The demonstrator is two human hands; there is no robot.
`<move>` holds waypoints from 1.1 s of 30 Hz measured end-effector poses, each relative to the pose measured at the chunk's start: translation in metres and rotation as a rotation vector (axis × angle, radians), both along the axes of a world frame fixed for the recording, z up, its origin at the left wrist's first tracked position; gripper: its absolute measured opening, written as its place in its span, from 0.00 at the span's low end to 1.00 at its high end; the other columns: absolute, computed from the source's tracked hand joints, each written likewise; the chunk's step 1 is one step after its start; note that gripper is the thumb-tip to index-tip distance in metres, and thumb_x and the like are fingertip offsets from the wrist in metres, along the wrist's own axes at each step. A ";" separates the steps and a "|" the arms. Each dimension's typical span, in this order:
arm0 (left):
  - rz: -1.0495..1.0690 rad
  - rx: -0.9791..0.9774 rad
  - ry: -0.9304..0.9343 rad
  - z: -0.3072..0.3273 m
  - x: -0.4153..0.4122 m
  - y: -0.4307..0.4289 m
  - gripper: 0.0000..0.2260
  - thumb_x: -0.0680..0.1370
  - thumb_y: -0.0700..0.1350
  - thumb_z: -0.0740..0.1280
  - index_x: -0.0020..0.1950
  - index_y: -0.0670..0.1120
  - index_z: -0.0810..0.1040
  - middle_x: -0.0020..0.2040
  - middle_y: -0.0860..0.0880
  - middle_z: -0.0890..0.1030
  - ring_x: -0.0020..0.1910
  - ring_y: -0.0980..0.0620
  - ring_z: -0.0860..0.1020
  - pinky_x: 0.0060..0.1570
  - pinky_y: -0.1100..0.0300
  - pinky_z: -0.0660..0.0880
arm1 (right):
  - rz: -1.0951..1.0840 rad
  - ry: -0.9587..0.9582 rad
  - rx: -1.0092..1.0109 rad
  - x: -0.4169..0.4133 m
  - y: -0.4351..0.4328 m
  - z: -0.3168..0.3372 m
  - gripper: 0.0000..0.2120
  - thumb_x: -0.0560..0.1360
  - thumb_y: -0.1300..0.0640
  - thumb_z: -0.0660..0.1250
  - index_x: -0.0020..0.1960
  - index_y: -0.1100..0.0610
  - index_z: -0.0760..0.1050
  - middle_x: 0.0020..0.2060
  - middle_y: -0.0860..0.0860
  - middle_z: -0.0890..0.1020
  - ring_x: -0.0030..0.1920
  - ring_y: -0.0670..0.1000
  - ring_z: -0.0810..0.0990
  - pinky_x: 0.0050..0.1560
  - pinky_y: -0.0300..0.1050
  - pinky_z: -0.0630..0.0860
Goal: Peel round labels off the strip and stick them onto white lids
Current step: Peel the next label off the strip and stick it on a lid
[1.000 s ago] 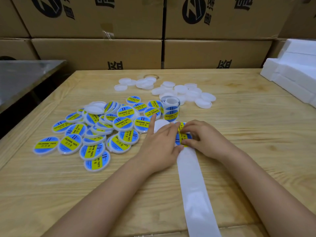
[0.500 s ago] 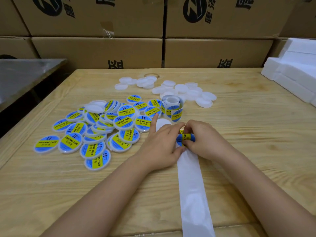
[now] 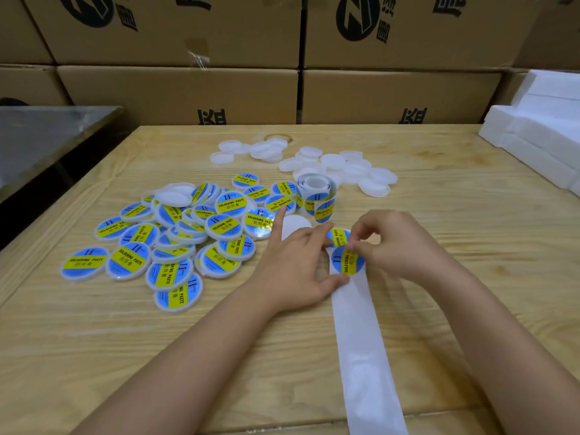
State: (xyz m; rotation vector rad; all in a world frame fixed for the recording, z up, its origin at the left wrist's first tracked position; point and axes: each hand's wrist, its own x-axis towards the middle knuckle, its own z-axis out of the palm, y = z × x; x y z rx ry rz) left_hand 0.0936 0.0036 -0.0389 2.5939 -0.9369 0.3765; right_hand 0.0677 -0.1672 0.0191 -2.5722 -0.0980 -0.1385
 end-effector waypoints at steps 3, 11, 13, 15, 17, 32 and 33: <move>0.005 -0.028 0.079 -0.001 0.002 0.000 0.37 0.71 0.66 0.62 0.74 0.51 0.55 0.66 0.61 0.73 0.71 0.63 0.59 0.70 0.47 0.30 | -0.037 0.025 0.119 0.000 -0.011 0.009 0.09 0.70 0.56 0.72 0.33 0.48 0.77 0.38 0.46 0.77 0.38 0.45 0.72 0.39 0.42 0.68; 0.002 0.047 0.083 -0.001 0.003 -0.002 0.32 0.71 0.69 0.59 0.70 0.53 0.65 0.70 0.54 0.69 0.74 0.59 0.55 0.67 0.46 0.25 | -0.055 0.094 1.413 0.011 0.007 -0.009 0.05 0.66 0.57 0.68 0.40 0.58 0.79 0.29 0.47 0.76 0.28 0.43 0.68 0.29 0.33 0.68; -0.002 0.028 0.073 -0.002 0.002 -0.002 0.34 0.71 0.70 0.59 0.71 0.52 0.62 0.69 0.56 0.69 0.73 0.60 0.56 0.67 0.46 0.26 | -0.143 0.098 1.553 0.014 0.026 -0.025 0.04 0.72 0.59 0.65 0.42 0.59 0.78 0.30 0.48 0.77 0.28 0.43 0.69 0.29 0.33 0.69; -0.016 -0.014 0.072 -0.002 0.001 -0.002 0.34 0.71 0.69 0.59 0.71 0.54 0.59 0.68 0.59 0.68 0.71 0.62 0.58 0.69 0.46 0.28 | -0.223 0.073 1.618 0.017 0.038 -0.038 0.05 0.75 0.61 0.63 0.43 0.59 0.76 0.32 0.50 0.75 0.29 0.44 0.68 0.29 0.34 0.68; -0.026 -0.037 0.076 0.000 0.001 -0.002 0.34 0.71 0.69 0.59 0.72 0.54 0.57 0.67 0.60 0.68 0.71 0.62 0.58 0.69 0.45 0.29 | -0.257 0.015 1.642 0.018 0.041 -0.043 0.04 0.76 0.63 0.63 0.42 0.61 0.75 0.33 0.51 0.74 0.30 0.45 0.68 0.33 0.35 0.67; 0.410 -0.035 -0.181 -0.008 0.026 0.018 0.24 0.72 0.65 0.61 0.60 0.52 0.75 0.55 0.52 0.81 0.68 0.54 0.68 0.66 0.49 0.33 | -0.215 -0.027 1.652 0.018 0.037 -0.044 0.05 0.76 0.64 0.63 0.41 0.60 0.75 0.34 0.51 0.76 0.34 0.46 0.70 0.38 0.36 0.66; 0.399 -0.048 -0.198 -0.008 0.026 0.018 0.23 0.72 0.65 0.63 0.58 0.51 0.77 0.54 0.53 0.81 0.66 0.54 0.69 0.66 0.49 0.37 | -0.210 -0.024 1.652 0.018 0.037 -0.045 0.05 0.76 0.64 0.62 0.42 0.60 0.75 0.35 0.52 0.77 0.35 0.46 0.71 0.39 0.37 0.66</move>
